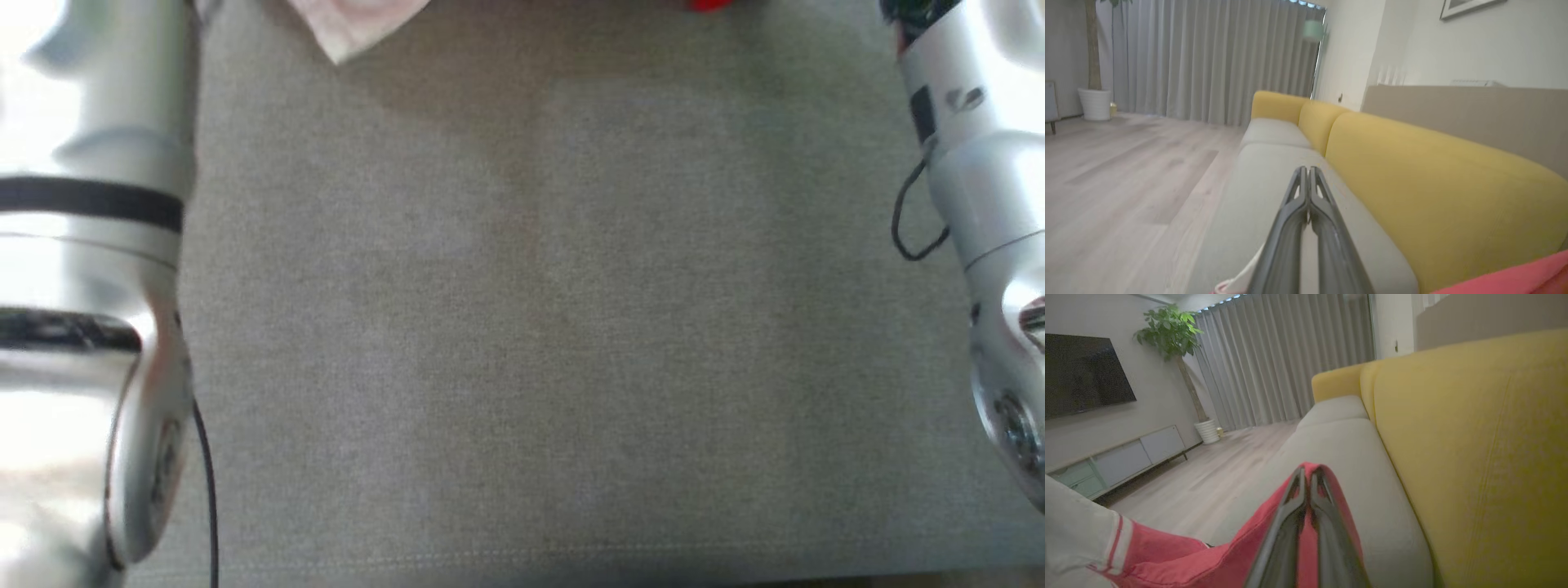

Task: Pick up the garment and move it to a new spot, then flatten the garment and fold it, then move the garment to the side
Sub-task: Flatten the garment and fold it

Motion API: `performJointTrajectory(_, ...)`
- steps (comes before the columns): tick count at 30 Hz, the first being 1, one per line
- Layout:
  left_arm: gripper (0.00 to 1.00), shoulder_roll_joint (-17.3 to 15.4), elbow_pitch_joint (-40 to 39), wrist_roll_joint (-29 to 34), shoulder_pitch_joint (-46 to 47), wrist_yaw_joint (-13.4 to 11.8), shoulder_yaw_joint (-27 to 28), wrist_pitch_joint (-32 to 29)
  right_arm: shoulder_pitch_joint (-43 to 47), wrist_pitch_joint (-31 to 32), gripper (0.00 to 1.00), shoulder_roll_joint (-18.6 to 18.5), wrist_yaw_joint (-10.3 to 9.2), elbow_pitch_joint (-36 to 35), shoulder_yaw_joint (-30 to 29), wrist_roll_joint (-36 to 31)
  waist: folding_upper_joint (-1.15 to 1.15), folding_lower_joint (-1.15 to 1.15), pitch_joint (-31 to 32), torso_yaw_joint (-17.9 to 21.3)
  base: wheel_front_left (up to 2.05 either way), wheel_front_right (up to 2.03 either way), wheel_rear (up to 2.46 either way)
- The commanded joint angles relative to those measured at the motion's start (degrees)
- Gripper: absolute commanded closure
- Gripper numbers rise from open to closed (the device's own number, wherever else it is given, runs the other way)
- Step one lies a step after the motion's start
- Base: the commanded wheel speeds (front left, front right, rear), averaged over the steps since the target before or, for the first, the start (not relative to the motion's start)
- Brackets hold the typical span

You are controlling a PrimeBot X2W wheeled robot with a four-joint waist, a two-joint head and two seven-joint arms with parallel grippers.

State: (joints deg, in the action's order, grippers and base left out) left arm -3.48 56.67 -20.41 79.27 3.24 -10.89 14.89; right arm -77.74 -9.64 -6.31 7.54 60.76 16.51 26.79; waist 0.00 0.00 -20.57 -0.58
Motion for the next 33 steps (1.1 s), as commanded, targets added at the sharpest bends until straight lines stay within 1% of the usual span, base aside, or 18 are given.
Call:
performJointTrajectory(1, 1.00, -1.80, -0.21, -0.85, 1.09, 0.53, 1.03, 0.10, -2.05, -0.60, 1.00, 1.36, -0.05, 0.20, 1.05, 0.58, 0.00, 0.00, -1.86, -0.47, 0.00, 0.00, 0.00)
performJointTrajectory(5, 1.00, -1.44, 3.92, -1.32, -1.09, 1.23, 1.55, 0.10, -1.39, -1.47, 1.00, 1.50, -0.05, 3.95, 2.78, 1.76, 0.00, 0.00, -3.59, -0.66, 0.00, 0.00, 0.00)
performJointTrajectory(9, 1.00, -1.38, 4.98, -1.13, -4.14, 1.85, 1.96, 0.10, 1.06, -2.96, 1.00, 1.36, -0.05, 4.71, 5.35, 3.01, 0.00, 0.00, -4.10, -0.50, 0.00, 0.00, 0.00)
performJointTrajectory(13, 1.00, -1.88, 2.52, -0.67, -9.63, 2.17, 2.98, 0.10, 7.41, -4.51, 1.00, 1.18, -0.05, 2.34, 9.42, 4.67, 0.00, 0.00, -3.03, 0.06, 0.00, 0.00, 0.00)
performJointTrajectory(15, 1.00, -1.92, -0.22, -1.11, -13.09, 2.20, 4.55, 0.10, 10.93, -4.94, 1.00, 0.71, -0.05, 0.26, 10.38, 6.58, 0.00, 0.00, -2.89, 0.15, 0.00, 0.00, 0.00)
performJointTrajectory(16, 1.00, -1.92, -0.22, -1.11, -13.09, 2.20, 4.55, 0.10, 10.93, -4.94, 1.00, 0.71, -0.05, 0.26, 10.38, 6.58, 0.00, 0.00, -2.89, 0.15, 0.00, 0.00, 0.00)
performJointTrajectory(20, 1.00, -1.99, -7.93, -0.75, -22.80, 2.36, 7.33, 0.10, 19.43, -5.30, 1.00, -1.26, -0.05, -5.27, 10.86, 9.81, 0.00, 0.00, -1.03, 0.04, 0.00, 0.00, 0.00)
performJointTrajectory(24, 1.00, -1.83, -17.08, 0.15, -34.54, 2.48, 10.15, 0.10, 29.64, -5.33, 1.00, -3.46, -0.05, -11.73, 10.60, 11.09, 0.00, 0.00, 2.05, -0.14, 0.00, 0.00, 0.00)
performJointTrajectory(30, 1.00, -1.33, -31.08, 1.94, -51.08, 2.64, 11.23, 0.10, 43.53, -5.35, 1.00, -5.87, -0.05, -18.90, 8.96, 11.41, 0.00, 0.00, 7.00, -0.85, 0.00, 0.00, 0.00)
performJointTrajectory(33, 1.00, -1.10, -38.09, 2.35, -58.64, 2.04, 10.62, -0.24, 49.76, -5.26, 1.00, -6.69, -0.05, -22.16, 7.64, 10.77, 0.00, 0.00, 9.09, -1.08, 0.00, 0.00, 0.00)
